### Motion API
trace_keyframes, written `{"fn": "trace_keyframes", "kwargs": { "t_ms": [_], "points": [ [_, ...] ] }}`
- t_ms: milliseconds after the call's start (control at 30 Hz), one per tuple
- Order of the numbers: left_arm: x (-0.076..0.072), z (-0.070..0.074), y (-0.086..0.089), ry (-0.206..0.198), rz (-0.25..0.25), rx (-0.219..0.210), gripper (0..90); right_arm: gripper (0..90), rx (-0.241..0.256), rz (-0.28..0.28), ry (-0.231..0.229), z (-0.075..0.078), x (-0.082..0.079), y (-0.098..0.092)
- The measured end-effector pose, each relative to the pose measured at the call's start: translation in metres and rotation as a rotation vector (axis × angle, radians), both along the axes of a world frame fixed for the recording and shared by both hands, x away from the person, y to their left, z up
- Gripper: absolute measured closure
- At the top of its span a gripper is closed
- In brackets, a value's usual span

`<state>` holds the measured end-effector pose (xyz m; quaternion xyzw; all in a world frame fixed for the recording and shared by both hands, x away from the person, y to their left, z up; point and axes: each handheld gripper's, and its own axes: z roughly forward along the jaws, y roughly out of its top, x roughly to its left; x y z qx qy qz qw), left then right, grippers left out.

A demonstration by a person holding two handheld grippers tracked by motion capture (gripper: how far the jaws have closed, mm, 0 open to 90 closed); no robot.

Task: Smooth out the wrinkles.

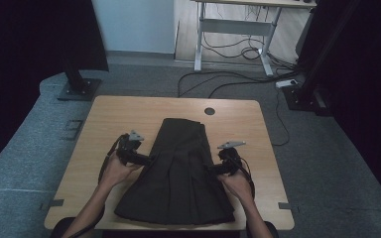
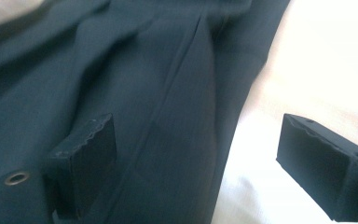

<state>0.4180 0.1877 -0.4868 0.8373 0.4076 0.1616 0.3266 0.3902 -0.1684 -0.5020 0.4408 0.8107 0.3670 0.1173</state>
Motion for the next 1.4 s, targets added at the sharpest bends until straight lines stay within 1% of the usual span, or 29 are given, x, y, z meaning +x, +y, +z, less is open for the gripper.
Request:
{"fn": "trace_keyframes", "kwargs": {
  "t_ms": [100,167,267,333,367,433,467,500,567,633,667,733,800,900,933,1033,1067,1100,1133,1167,1200,1233,1300,1400],
  "points": [
    [0.017,0.004,-0.008,0.008,-0.015,0.021,6.0,13.1,0.001,-0.013,-0.007,0.007,0.018,0.006],
    [0.028,0.007,-0.013,0.009,-0.016,0.034,8.0,13.4,-0.008,-0.019,-0.015,0.011,0.03,0.012],
    [0.041,0.011,-0.016,0.017,-0.013,0.023,11.0,13.7,-0.019,-0.024,-0.019,0.015,0.046,0.02],
    [0.049,0.013,-0.018,0.02,-0.003,0.001,13.0,14.3,-0.036,-0.018,-0.018,0.016,0.056,0.027],
    [0.054,0.014,-0.018,0.02,0.005,-0.007,13.7,14.4,-0.036,-0.02,-0.017,0.016,0.06,0.029],
    [0.063,0.013,-0.019,0.021,0.018,-0.008,14.2,15.3,-0.028,-0.023,-0.019,0.017,0.07,0.035],
    [0.066,0.012,-0.02,0.021,0.018,-0.005,14.4,15.7,-0.017,-0.033,-0.019,0.017,0.077,0.037],
    [0.069,0.011,-0.021,0.021,0.022,0.001,14.4,16.2,-0.013,-0.037,-0.023,0.017,0.081,0.039],
    [0.074,0.007,-0.023,0.024,0.028,0.014,14.6,17.2,-0.007,-0.05,-0.022,0.017,0.089,0.042],
    [0.079,0.002,-0.025,0.033,0.037,0.024,15.2,18.0,-0.015,-0.058,-0.018,0.015,0.096,0.045],
    [0.082,-0.002,-0.025,0.039,0.042,0.019,15.4,18.4,-0.018,-0.061,-0.015,0.013,0.098,0.046],
    [0.087,-0.01,-0.026,0.057,0.062,-0.005,16.5,19.1,-0.035,-0.076,-0.007,0.008,0.104,0.048],
    [0.09,-0.017,-0.027,0.065,0.07,-0.012,17.1,20.3,-0.056,-0.096,0.007,0.0,0.11,0.049],
    [0.094,-0.028,-0.028,0.084,0.086,-0.05,17.2,22.4,-0.071,-0.113,0.015,-0.011,0.113,0.049],
    [0.095,-0.031,-0.029,0.09,0.089,-0.055,17.2,23.7,-0.073,-0.116,0.024,-0.017,0.114,0.048],
    [0.099,-0.041,-0.03,0.113,0.092,-0.029,17.0,26.8,-0.105,-0.118,0.042,-0.028,0.117,0.049],
    [0.1,-0.045,-0.03,0.131,0.092,-0.014,17.0,28.3,-0.11,-0.119,0.048,-0.032,0.118,0.049],
    [0.101,-0.048,-0.03,0.136,0.09,-0.01,16.6,29.1,-0.107,-0.117,0.048,-0.034,0.119,0.049],
    [0.101,-0.049,-0.029,0.12,0.093,-0.017,15.1,30.4,-0.104,-0.116,0.045,-0.034,0.12,0.049],
    [0.1,-0.05,-0.03,0.113,0.096,-0.013,15.1,32.9,-0.107,-0.111,0.044,-0.034,0.12,0.049],
    [0.1,-0.05,-0.031,0.109,0.092,0.0,15.1,35.2,-0.109,-0.096,0.041,-0.034,0.121,0.049],
    [0.099,-0.049,-0.032,0.113,0.089,0.002,16.5,37.3,-0.11,-0.092,0.048,-0.033,0.121,0.05],
    [0.096,-0.047,-0.035,0.115,0.076,-0.006,24.0,44.2,-0.108,-0.087,0.055,-0.032,0.121,0.05],
    [0.092,-0.044,-0.039,0.131,0.053,-0.025,45.3,58.9,-0.084,-0.067,0.062,-0.031,0.118,0.052]
  ]
}}
